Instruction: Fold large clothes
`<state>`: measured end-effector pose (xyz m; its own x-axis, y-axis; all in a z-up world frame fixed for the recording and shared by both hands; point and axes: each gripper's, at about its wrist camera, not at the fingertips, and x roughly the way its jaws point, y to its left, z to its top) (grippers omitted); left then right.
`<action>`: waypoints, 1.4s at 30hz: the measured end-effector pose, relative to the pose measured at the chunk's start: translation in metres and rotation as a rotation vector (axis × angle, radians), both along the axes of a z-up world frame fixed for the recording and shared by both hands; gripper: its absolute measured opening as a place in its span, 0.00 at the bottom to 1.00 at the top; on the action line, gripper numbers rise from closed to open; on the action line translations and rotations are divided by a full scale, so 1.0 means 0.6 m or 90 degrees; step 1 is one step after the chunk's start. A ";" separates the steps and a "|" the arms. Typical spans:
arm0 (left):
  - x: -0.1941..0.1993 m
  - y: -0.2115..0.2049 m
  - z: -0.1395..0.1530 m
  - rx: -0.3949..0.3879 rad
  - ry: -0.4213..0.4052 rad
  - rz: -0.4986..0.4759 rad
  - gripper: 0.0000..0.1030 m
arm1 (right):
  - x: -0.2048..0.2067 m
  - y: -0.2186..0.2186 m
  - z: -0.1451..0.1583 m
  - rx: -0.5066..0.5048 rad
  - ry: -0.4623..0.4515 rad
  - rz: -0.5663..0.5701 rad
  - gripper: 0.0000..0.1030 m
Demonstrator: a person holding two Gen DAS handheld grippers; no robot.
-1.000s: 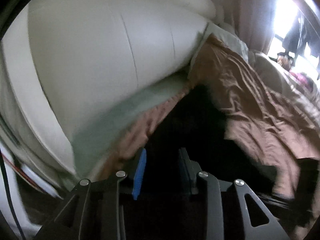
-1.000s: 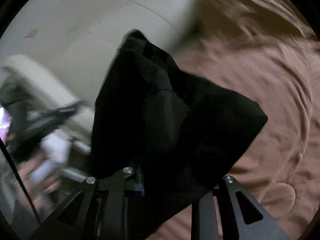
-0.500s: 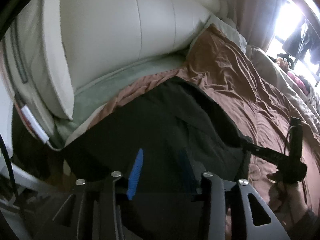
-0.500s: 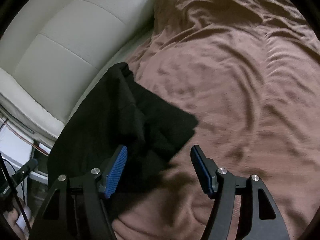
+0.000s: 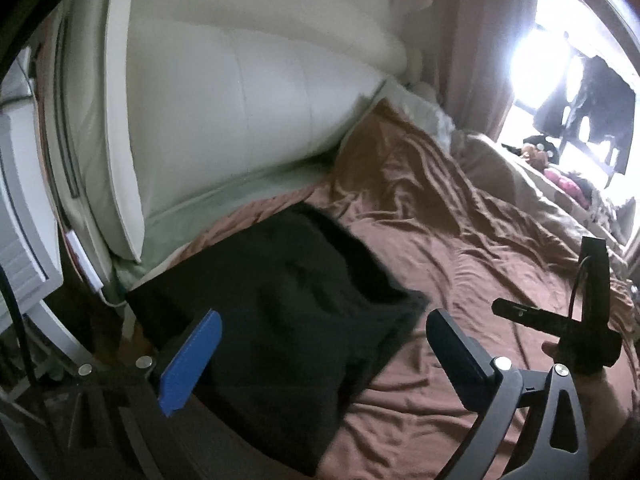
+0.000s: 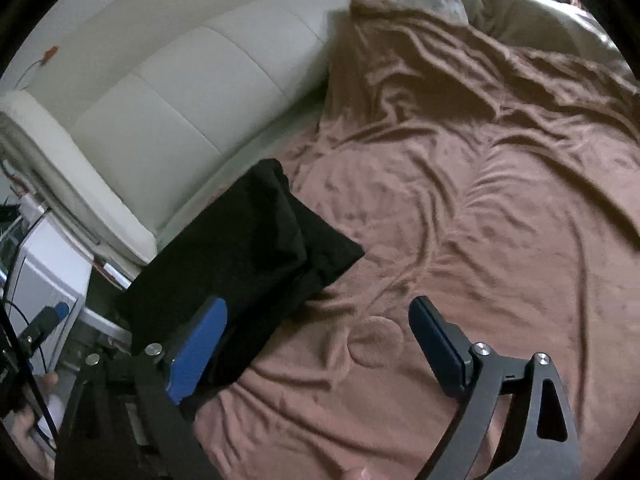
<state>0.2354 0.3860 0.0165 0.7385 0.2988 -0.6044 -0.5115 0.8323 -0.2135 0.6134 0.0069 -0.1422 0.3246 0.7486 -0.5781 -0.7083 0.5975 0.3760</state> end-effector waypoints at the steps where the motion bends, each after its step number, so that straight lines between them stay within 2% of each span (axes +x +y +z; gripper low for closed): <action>1: -0.005 -0.013 0.007 0.001 -0.006 -0.001 1.00 | -0.009 -0.012 0.007 0.001 -0.009 0.002 0.93; 2: -0.011 -0.025 0.014 0.002 -0.013 -0.001 1.00 | -0.019 -0.025 0.013 0.003 -0.018 0.002 1.00; 11: -0.076 -0.132 0.072 0.021 -0.063 -0.001 0.99 | -0.104 -0.160 0.070 0.030 -0.076 0.002 1.00; 16: -0.108 -0.191 0.098 0.052 -0.079 0.003 1.00 | -0.143 -0.229 0.085 0.030 -0.105 -0.017 1.00; 19: -0.130 -0.216 0.110 0.052 -0.100 0.005 1.00 | -0.175 -0.275 0.095 0.040 -0.128 -0.023 1.00; 22: -0.148 -0.245 0.124 0.068 -0.115 0.007 0.99 | -0.205 -0.333 0.101 0.065 -0.128 -0.018 1.00; 27: -0.167 -0.300 0.143 0.084 -0.125 -0.019 1.00 | -0.255 -0.420 0.106 0.072 -0.158 -0.020 1.00; 32: -0.181 -0.365 0.149 0.066 -0.129 -0.078 0.99 | -0.308 -0.507 0.114 0.072 -0.175 -0.021 1.00; 36: -0.192 -0.422 0.153 0.094 -0.122 -0.103 0.99 | -0.365 -0.578 0.115 0.055 -0.210 -0.052 1.00; 42: -0.220 -0.495 0.153 0.098 -0.128 -0.166 1.00 | -0.447 -0.657 0.105 0.040 -0.236 -0.099 1.00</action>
